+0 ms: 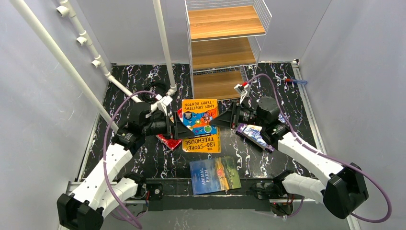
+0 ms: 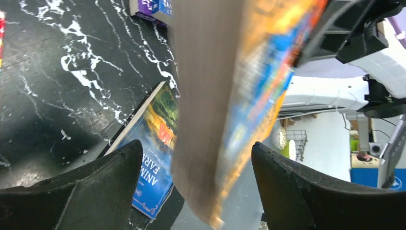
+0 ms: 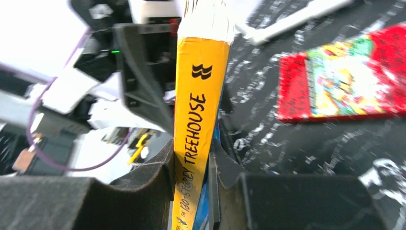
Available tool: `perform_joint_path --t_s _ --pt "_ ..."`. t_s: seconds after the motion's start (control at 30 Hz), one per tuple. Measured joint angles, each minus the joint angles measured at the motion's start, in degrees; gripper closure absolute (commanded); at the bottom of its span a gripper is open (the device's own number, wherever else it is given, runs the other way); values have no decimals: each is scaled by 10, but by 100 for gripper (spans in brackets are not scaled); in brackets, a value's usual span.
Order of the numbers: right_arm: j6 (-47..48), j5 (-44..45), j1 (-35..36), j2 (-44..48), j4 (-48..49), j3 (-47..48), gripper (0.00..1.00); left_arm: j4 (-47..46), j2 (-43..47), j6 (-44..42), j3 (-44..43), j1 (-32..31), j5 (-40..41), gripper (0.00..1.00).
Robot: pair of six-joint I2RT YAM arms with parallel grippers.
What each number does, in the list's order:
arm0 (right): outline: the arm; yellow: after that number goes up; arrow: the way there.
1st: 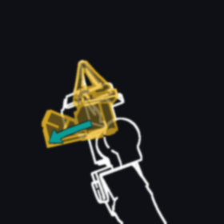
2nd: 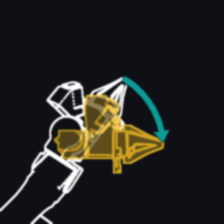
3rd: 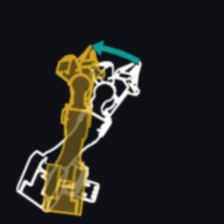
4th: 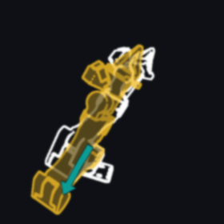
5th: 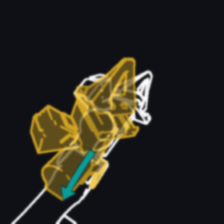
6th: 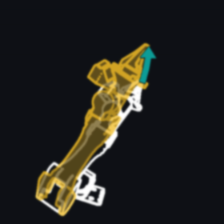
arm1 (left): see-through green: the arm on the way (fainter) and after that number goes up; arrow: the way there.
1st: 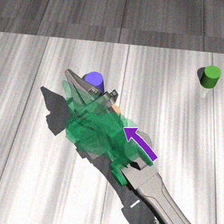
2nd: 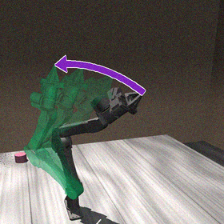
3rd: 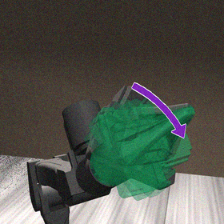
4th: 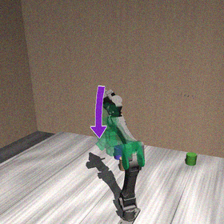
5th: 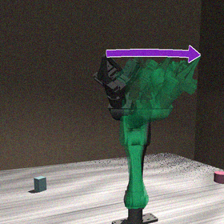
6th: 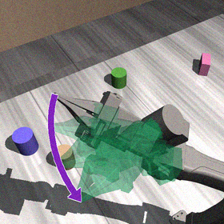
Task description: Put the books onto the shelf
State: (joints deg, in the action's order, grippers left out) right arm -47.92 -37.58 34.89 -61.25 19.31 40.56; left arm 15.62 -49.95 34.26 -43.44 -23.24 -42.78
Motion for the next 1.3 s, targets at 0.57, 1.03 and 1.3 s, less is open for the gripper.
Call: perform_joint_path --t_s 0.57,1.03,1.3 --pt "-246 -76 -5 -74 384 -52 99 -255 -10 136 57 28 -146 40" --pt "-266 -45 -3 -67 383 -88 8 -327 0 220 77 42 -143 100" --pt "-202 -52 -3 -19 276 -78 11 -327 -19 228 77 49 -140 100"
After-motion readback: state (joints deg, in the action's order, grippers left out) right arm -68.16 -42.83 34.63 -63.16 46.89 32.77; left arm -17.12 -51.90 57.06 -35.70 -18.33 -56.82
